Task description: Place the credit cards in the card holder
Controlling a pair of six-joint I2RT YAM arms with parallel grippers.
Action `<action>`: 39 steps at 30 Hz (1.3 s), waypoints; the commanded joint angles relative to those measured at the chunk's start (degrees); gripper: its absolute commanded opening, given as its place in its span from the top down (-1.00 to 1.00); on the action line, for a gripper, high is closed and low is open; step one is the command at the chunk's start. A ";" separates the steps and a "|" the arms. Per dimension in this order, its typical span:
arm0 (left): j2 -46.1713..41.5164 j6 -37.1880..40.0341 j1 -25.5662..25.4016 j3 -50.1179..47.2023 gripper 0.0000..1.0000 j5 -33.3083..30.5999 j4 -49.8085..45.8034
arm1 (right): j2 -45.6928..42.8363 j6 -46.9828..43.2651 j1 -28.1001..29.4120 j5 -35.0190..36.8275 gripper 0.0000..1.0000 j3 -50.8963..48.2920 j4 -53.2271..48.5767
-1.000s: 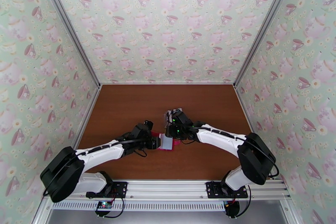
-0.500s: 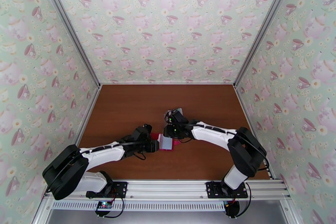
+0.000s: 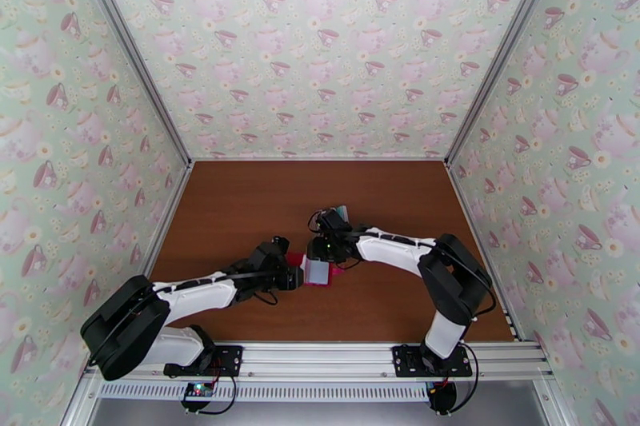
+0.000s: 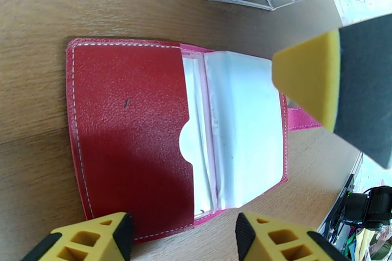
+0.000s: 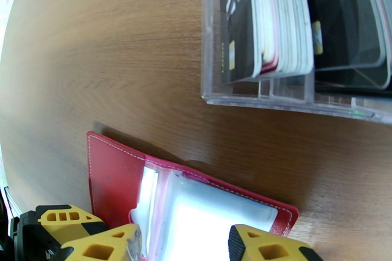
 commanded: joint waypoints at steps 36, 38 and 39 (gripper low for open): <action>0.32 -1.38 -0.18 -2.25 -0.33 1.53 -0.55 | 4.29 0.54 1.80 -2.42 -0.02 0.58 1.27; 0.13 -1.51 -0.18 -2.46 -0.35 2.00 0.08 | 4.12 0.75 1.76 -2.91 -0.02 0.72 1.44; -0.01 -1.56 -0.19 -2.50 -0.37 2.11 0.22 | 4.13 0.81 1.91 -3.08 -0.02 0.84 1.46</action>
